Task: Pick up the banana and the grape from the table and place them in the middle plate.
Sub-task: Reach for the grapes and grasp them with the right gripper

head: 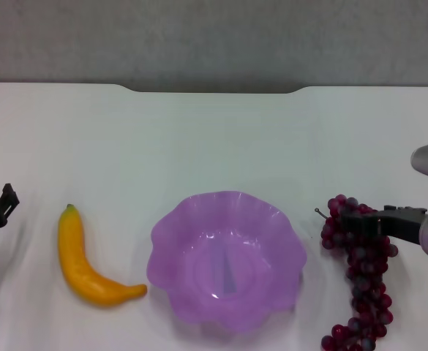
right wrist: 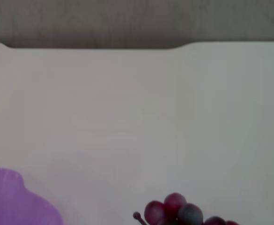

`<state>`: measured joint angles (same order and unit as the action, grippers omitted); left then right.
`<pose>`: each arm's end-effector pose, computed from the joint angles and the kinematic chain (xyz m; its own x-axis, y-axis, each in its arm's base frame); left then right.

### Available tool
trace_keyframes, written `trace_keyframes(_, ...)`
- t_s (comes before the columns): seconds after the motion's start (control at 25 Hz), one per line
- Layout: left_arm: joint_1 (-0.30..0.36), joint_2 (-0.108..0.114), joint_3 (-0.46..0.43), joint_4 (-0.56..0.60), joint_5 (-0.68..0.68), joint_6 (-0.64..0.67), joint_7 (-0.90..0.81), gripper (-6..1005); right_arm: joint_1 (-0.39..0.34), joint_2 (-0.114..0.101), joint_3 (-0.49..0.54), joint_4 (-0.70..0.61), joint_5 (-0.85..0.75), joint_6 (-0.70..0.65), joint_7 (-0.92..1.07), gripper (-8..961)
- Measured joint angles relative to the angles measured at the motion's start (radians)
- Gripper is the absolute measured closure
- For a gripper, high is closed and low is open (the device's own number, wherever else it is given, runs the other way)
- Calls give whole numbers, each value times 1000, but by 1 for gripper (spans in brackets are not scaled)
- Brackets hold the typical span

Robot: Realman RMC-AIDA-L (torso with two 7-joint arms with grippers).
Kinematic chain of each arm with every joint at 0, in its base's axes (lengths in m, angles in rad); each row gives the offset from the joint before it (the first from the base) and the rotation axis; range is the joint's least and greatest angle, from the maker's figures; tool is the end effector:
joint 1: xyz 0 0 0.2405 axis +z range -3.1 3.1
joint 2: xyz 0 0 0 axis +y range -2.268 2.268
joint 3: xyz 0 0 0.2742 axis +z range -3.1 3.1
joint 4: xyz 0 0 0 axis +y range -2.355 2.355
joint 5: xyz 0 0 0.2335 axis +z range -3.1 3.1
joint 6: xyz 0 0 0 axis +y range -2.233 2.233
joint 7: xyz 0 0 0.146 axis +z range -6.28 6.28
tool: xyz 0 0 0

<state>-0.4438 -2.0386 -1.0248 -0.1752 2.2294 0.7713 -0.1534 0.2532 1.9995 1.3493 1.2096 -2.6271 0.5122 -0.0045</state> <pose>-0.4212 0.3604 -0.0228 0.6177 0.2602 0.7421 0.7412 0.1228 -0.6600 0.2881 0.3845 -0.0450 0.5730 -0.6812 -0.4557 -0.7545 -0.2213 -0.6179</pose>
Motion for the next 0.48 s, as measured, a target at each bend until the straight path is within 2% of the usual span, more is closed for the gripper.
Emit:
trace_keyframes(0.2,0,0,-1,3,-8,0,2,108,38,0,12,-83,27,-10,-1,74)
trace_keyframes(0.48,-2,0,-1,2,-8,0,2,109,84,2,-28,-153,66,-38,-16,75)
